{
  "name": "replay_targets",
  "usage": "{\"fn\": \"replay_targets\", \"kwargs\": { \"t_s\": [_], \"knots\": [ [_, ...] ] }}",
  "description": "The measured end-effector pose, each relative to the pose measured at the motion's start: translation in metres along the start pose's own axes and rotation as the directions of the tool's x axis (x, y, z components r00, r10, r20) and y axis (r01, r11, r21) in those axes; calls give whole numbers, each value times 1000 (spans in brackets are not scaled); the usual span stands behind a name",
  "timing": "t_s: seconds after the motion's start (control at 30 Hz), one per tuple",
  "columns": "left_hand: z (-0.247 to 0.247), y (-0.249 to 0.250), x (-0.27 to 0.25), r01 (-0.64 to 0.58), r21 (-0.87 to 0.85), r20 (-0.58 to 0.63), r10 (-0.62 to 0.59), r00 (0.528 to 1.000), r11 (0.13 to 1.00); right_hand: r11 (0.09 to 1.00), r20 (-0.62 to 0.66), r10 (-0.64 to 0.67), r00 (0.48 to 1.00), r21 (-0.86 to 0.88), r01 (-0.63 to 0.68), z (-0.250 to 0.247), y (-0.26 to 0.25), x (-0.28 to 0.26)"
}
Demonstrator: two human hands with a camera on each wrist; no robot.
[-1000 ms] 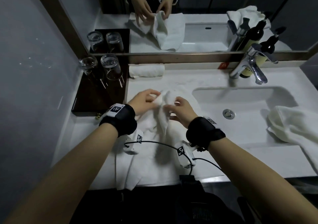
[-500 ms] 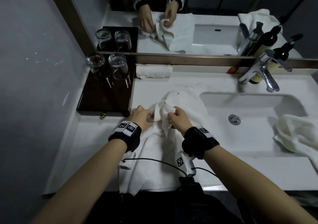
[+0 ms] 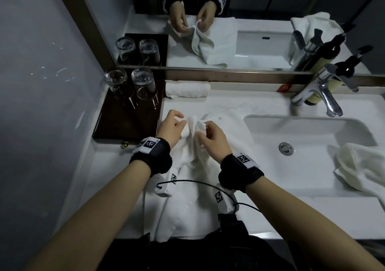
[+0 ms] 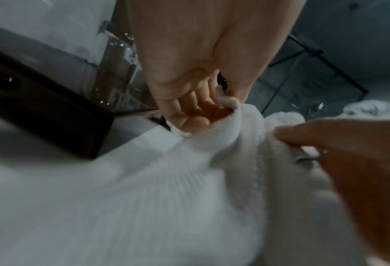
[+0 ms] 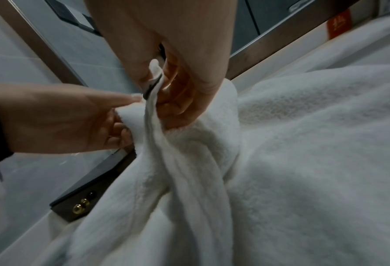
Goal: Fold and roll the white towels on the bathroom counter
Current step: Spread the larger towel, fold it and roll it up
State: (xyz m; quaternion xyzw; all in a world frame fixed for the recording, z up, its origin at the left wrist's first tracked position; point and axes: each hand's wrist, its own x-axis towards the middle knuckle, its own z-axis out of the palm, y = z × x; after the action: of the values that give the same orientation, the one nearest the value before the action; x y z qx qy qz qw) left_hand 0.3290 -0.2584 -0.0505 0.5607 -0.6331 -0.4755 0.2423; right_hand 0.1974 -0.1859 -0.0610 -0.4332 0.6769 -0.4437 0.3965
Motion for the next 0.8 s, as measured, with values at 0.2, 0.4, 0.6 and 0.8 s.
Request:
{"fn": "replay_targets", "kwargs": {
  "t_s": [0.2,0.4,0.6,0.8],
  "knots": [
    [-7,7,-4,36,-310,117,1,993,950,999,-23,40,999,31,-39,8,-4,8],
    [-22,4,-3,-15,-213,-175,-23,984,977,1000,-131,20,991,-14,-22,8,-8,14],
    [-30,2,-5,-51,-105,-286,18,958,993,993,-92,-115,989,27,118,23,-37,18],
    [-32,5,-6,4,-118,-292,-39,956,993,973,-37,-195,980,-131,189,49,-46,21]
  ]
}}
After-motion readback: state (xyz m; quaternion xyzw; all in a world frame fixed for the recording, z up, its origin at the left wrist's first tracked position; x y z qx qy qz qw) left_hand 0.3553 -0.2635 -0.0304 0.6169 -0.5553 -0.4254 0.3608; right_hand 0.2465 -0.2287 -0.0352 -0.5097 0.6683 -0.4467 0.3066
